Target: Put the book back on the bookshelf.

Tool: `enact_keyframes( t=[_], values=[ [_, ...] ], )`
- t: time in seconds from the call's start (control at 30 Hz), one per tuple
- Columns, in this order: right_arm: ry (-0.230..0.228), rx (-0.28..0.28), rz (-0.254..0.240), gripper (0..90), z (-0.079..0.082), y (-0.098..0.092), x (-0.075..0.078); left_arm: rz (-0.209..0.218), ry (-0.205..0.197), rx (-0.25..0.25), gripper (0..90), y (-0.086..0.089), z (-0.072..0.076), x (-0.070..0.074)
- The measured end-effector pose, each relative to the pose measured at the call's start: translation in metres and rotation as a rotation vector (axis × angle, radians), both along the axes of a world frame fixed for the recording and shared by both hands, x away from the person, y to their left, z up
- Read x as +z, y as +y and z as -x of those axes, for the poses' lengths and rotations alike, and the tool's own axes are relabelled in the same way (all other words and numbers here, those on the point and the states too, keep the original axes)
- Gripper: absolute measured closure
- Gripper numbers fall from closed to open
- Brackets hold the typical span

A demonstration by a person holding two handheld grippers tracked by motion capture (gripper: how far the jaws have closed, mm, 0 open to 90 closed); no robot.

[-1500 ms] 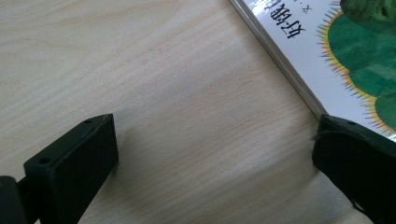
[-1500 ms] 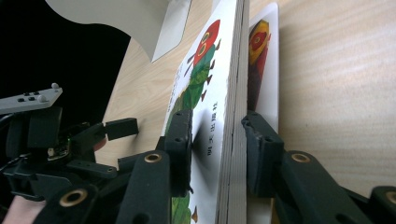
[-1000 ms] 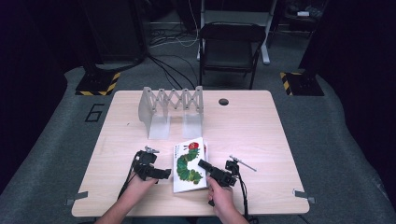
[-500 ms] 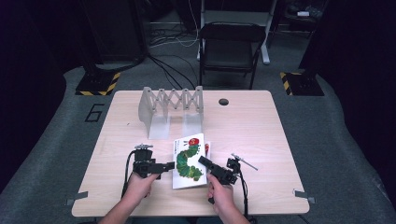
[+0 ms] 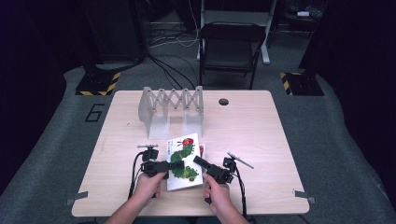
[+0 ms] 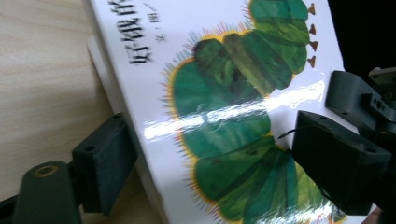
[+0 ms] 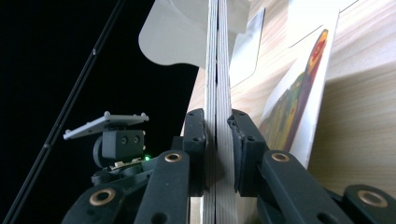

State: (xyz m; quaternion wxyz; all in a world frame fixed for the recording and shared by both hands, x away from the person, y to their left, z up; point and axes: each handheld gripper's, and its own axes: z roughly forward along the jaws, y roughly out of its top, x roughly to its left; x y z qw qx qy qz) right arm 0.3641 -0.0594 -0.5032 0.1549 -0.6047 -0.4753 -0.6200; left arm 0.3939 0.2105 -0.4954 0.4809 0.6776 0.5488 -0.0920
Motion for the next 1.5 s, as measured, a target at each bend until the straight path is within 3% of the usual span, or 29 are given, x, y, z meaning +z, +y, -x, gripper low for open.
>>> enact_keyframes(
  t=[0.2, 0.37, 0.43, 0.53, 0.6, 0.63, 0.67, 0.7, 0.77, 0.87, 0.93, 0.97, 1.0, 1.07, 1.13, 1.2, 1.27, 1.33, 1.37, 1.4, 1.5],
  values=[
    [0.018, -0.01, -0.017, 79.0, -0.002, -0.002, -0.002, -0.012, -0.004, 0.015, 17.7, 0.0, 0.002, 0.003],
    [0.008, -0.018, 0.031, 76.8, -0.003, -0.001, -0.002, -0.062, -0.002, 0.033, 19.7, -0.003, 0.003, 0.005],
    [-0.009, -0.012, 0.102, 74.4, -0.004, 0.001, -0.002, -0.072, 0.004, 0.031, 20.9, -0.003, 0.003, 0.005],
    [-0.006, -0.017, 0.165, 70.5, -0.005, 0.002, 0.001, -0.114, -0.026, 0.026, 23.0, -0.006, 0.006, 0.007],
    [0.03, -0.016, 0.223, 66.0, -0.007, 0.001, 0.002, -0.13, -0.042, 0.031, 24.9, -0.009, 0.006, 0.008],
    [0.034, -0.016, 0.23, 64.4, -0.008, 0.002, 0.001, -0.142, -0.045, 0.036, 25.1, -0.011, 0.008, 0.008],
    [0.034, -0.016, 0.23, 64.4, -0.008, 0.002, 0.001, -0.142, -0.045, 0.036, 26.0, -0.011, 0.008, 0.008],
    [0.065, -0.004, 0.279, 57.4, -0.01, 0.004, -0.001, -0.127, -0.05, 0.049, 26.5, -0.012, 0.009, 0.01],
    [0.072, 0.005, 0.286, 56.3, -0.011, 0.004, -0.003, -0.126, -0.047, 0.04, 26.5, -0.011, 0.009, 0.011],
    [0.037, -0.004, 0.351, 50.6, -0.009, 0.007, -0.002, -0.112, -0.042, 0.038, 29.8, -0.01, 0.01, 0.011],
    [0.05, 0.016, 0.386, 42.8, -0.011, 0.011, -0.003, -0.087, -0.056, 0.045, 30.7, -0.01, 0.011, 0.015],
    [0.078, 0.028, 0.36, 42.1, -0.013, 0.011, -0.006, -0.093, -0.077, 0.052, 31.7, -0.01, 0.011, 0.016],
    [0.091, 0.038, 0.35, 39.6, -0.012, 0.011, -0.007, -0.096, -0.068, 0.058, 34.7, -0.009, 0.011, 0.017],
    [0.061, 0.053, 0.403, 37.4, -0.011, 0.017, -0.007, -0.096, -0.064, 0.067, 36.5, -0.009, 0.011, 0.017],
    [0.075, 0.089, 0.417, 31.7, -0.013, 0.019, -0.009, -0.085, -0.055, 0.07, 40.3, -0.009, 0.011, 0.018],
    [0.122, 0.099, 0.41, 23.8, -0.017, 0.019, -0.01, -0.114, -0.048, 0.072, 48.1, -0.012, 0.013, 0.017],
    [0.117, 0.099, 0.427, 21.6, -0.019, 0.02, -0.011, -0.153, -0.056, 0.074, 50.9, -0.015, 0.013, 0.017],
    [0.115, 0.109, 0.431, 21.3, -0.02, 0.02, -0.011, -0.154, -0.052, 0.075, 53.8, -0.014, 0.013, 0.017],
    [0.115, 0.11, 0.435, 20.8, -0.02, 0.02, -0.011, -0.138, -0.042, 0.1, 53.8, -0.016, 0.013, 0.016],
    [0.114, 0.117, 0.431, 20.2, -0.021, 0.02, -0.012, -0.156, -0.05, 0.087, 55.9, -0.015, 0.013, 0.016],
    [0.119, 0.135, 0.406, 18.8, -0.023, 0.019, -0.014, -0.141, -0.046, 0.104, 59.3, -0.016, 0.014, 0.017]
  ],
)
